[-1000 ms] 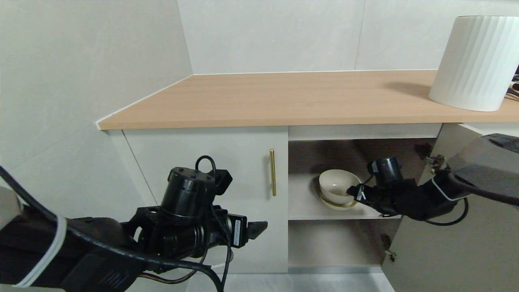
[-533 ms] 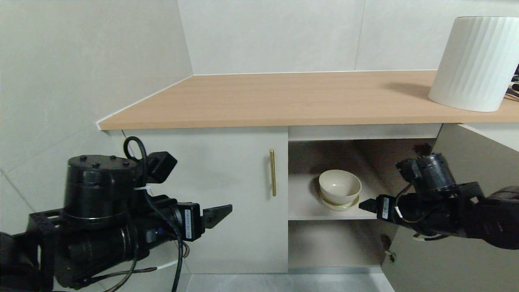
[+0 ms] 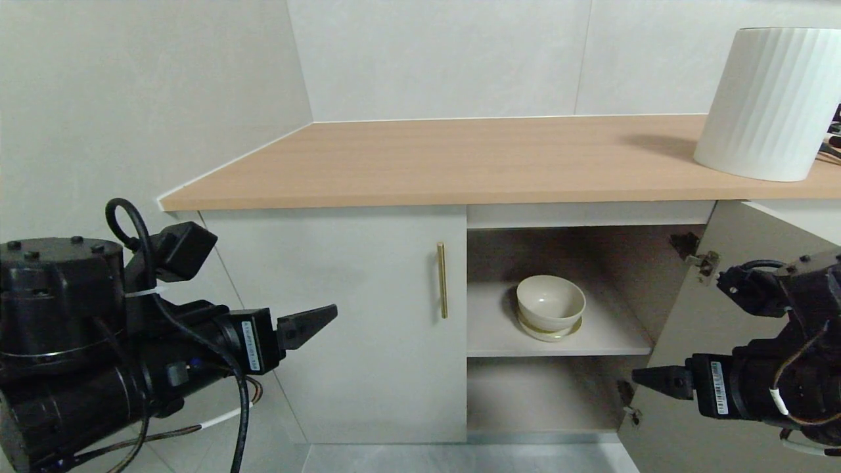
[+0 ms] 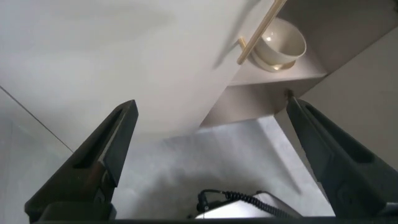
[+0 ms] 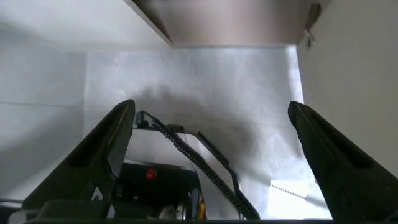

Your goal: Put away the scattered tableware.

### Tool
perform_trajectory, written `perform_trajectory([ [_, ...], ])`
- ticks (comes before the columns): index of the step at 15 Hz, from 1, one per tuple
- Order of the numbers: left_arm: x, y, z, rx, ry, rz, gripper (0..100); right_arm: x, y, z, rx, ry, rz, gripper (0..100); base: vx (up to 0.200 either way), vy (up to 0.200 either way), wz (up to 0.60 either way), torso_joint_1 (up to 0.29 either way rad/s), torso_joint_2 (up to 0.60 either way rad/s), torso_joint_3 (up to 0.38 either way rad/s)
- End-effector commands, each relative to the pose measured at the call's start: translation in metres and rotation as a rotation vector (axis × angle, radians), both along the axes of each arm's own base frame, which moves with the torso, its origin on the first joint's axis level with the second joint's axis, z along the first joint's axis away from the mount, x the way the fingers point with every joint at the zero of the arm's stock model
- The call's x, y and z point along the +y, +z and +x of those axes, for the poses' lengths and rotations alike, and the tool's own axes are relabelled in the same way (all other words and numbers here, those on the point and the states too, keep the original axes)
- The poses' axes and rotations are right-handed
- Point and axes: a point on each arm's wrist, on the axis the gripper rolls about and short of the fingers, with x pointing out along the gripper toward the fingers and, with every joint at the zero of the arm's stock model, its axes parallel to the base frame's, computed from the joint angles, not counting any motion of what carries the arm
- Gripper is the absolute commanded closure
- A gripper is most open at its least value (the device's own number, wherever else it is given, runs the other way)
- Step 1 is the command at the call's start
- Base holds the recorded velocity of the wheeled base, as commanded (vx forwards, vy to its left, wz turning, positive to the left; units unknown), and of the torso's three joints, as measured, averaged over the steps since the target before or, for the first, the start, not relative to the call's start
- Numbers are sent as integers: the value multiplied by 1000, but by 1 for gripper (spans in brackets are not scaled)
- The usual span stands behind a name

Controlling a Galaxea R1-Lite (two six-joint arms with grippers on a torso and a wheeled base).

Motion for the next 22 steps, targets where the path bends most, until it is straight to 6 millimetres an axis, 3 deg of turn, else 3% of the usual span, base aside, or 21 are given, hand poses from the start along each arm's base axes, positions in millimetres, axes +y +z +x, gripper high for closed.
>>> perform_trajectory([
  [1, 0, 0, 0, -2, -2, -1, 0, -2, 5, -5, -22, 5, 12, 0, 0, 0, 0, 0, 0, 0],
  [16, -3, -7, 2, 27, -9, 12, 0, -3, 4, -9, -23, 10, 2, 0, -187, 0, 0, 3, 2, 2],
  [22, -4, -7, 2, 28, -17, 13, 0, -3, 5, -9, -25, 10, 2, 0, 0, 0, 0, 0, 0, 0],
])
